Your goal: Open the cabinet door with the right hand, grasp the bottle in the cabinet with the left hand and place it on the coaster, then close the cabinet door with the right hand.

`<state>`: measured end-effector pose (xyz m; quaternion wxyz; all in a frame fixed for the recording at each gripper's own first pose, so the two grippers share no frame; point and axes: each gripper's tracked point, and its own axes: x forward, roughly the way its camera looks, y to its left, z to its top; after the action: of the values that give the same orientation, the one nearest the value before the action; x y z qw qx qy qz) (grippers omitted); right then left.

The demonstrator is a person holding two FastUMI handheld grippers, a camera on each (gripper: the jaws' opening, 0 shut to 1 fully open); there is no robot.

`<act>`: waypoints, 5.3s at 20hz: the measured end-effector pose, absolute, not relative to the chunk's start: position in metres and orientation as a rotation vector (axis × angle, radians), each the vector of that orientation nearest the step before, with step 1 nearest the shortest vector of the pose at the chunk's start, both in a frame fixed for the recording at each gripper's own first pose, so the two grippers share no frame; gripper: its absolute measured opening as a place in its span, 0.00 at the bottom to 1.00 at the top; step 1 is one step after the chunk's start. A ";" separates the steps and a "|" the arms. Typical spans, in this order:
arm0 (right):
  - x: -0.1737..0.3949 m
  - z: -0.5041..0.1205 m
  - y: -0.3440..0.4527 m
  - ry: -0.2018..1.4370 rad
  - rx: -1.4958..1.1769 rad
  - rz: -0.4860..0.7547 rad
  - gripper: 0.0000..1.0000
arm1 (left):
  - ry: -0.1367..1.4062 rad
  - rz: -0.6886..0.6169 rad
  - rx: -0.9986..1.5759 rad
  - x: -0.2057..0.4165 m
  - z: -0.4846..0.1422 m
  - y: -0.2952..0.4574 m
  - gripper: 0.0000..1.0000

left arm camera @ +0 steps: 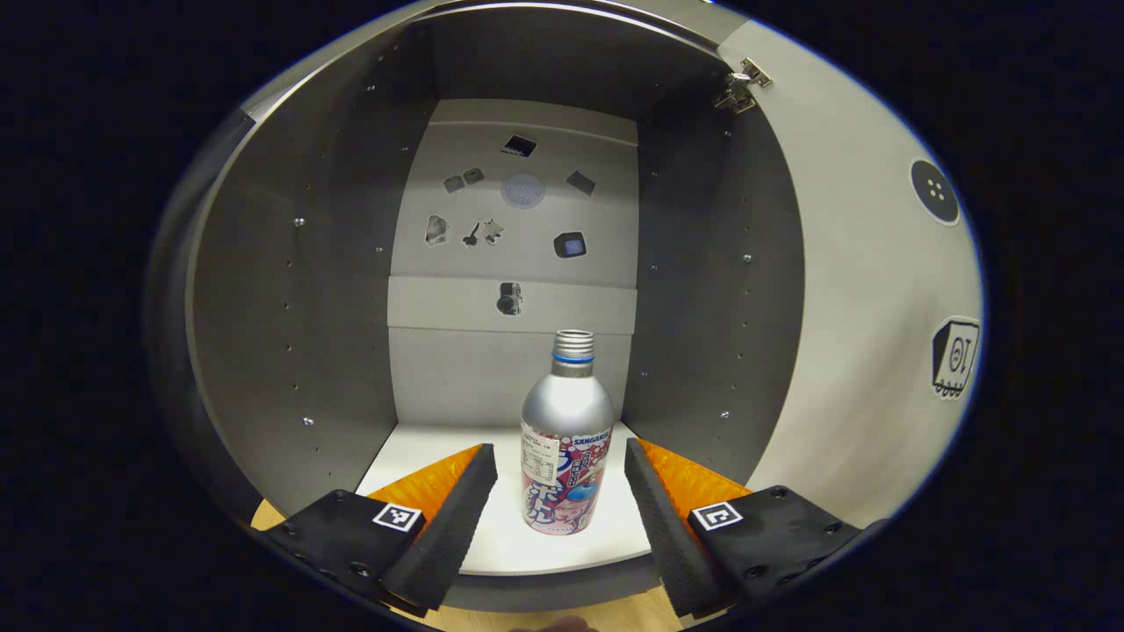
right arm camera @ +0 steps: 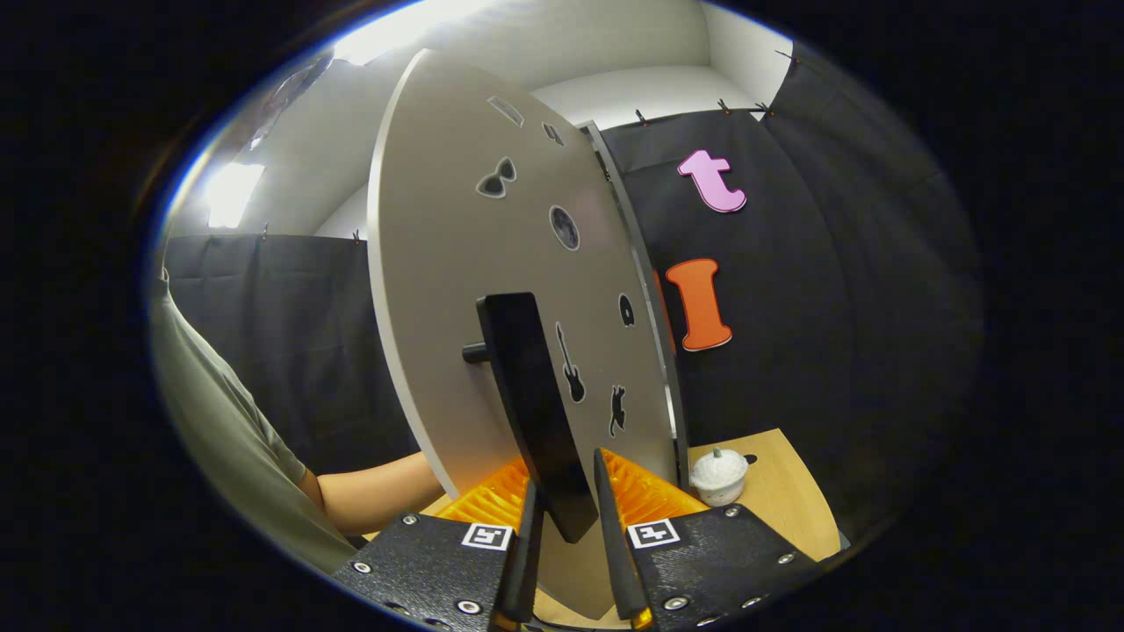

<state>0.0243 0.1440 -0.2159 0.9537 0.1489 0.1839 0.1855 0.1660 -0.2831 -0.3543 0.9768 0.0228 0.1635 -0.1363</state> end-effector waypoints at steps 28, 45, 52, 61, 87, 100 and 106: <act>0.033 -0.219 0.091 0.357 0.223 0.196 0.42 | 0.295 -0.379 0.113 0.153 -0.352 -0.288 0.84; 0.028 -0.215 0.079 0.346 0.131 0.081 0.58 | 0.213 -0.247 0.134 0.036 -0.323 -0.149 0.85; 0.029 -0.212 0.075 0.311 0.105 0.041 0.53 | 0.211 -0.115 0.110 -0.005 -0.343 -0.076 0.84; 0.027 -0.211 0.072 0.304 0.096 -0.007 0.62 | 0.255 -0.045 0.123 -0.061 -0.405 -0.030 0.84; 0.021 -0.213 0.072 0.387 0.085 -0.072 0.67 | 0.396 -0.134 0.141 -0.141 -0.576 0.000 0.84; 0.021 -0.214 0.071 0.401 0.096 -0.072 0.67 | 0.437 -0.139 0.125 -0.154 -0.601 0.012 0.87; 0.021 -0.213 0.071 0.389 0.098 -0.062 0.62 | 0.439 -0.150 0.172 -0.159 -0.594 0.014 0.90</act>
<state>0.0208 0.0715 -0.2131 0.9795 0.0485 0.1932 -0.0306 -0.1587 0.0144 -0.5937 0.9695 0.0853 0.2175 -0.0744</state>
